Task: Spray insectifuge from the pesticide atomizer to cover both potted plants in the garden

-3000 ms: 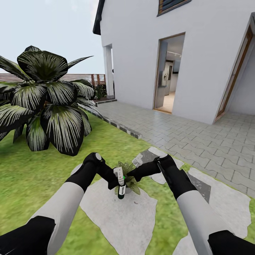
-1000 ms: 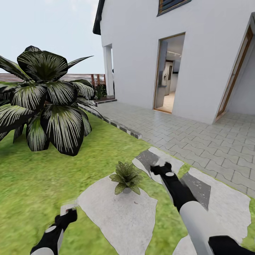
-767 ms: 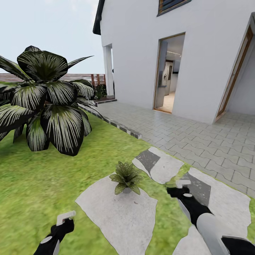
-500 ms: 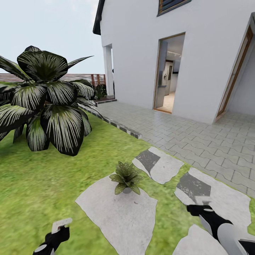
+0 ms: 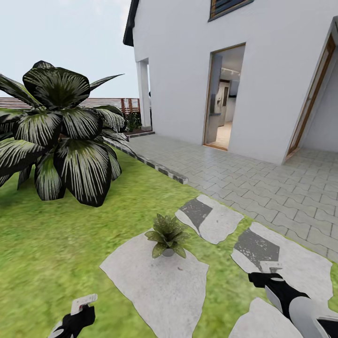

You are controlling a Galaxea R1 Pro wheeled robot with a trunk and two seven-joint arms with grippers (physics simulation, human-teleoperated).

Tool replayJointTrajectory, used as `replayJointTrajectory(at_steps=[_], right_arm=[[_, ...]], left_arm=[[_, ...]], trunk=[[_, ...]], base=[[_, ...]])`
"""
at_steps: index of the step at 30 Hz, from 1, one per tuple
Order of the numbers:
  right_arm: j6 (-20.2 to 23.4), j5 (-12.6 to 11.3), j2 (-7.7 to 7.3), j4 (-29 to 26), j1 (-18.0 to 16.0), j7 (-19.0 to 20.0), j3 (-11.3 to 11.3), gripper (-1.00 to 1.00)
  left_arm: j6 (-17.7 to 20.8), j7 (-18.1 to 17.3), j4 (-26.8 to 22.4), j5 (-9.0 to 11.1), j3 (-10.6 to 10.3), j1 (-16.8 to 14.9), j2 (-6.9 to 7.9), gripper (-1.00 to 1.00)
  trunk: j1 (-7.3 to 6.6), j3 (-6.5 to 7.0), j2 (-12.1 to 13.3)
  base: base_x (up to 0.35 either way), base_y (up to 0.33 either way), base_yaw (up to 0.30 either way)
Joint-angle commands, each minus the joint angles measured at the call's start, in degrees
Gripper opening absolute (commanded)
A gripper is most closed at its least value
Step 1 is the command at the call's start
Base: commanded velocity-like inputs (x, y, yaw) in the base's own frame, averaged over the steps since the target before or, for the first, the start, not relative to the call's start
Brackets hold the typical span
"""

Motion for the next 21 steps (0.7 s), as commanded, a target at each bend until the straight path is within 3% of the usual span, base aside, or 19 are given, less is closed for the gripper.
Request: replayJointTrajectory(at_steps=[1, 8, 21], right_arm=[[0.1, 0.5, 0.01, 0.0, 0.0, -0.1, -0.5, 1.0], [0.2, 0.5, 0.07, 0.0, 0.0, -0.2, -0.5, 1.0], [0.1, 0.4, 0.02, -0.1, 0.0, -0.2, -0.5, 1.0]], left_arm=[[-0.2, -0.4, 0.1, -0.5, 0.5, -0.1, -0.09, -1.0], [-3.7, -0.4, 1.7, -0.6, 0.5, -0.1, -0.12, -1.0], [-4.3, -0.3, 1.8, -0.6, 0.5, -0.1, -0.06, -1.0]], trunk=[[-0.01, -0.05, 0.0], [-0.01, -0.05, 0.0], [-0.01, -0.05, 0.0]], base=[[0.0, 0.0, 0.0], [0.0, 0.0, 0.0], [0.0, 0.0, 0.0]])
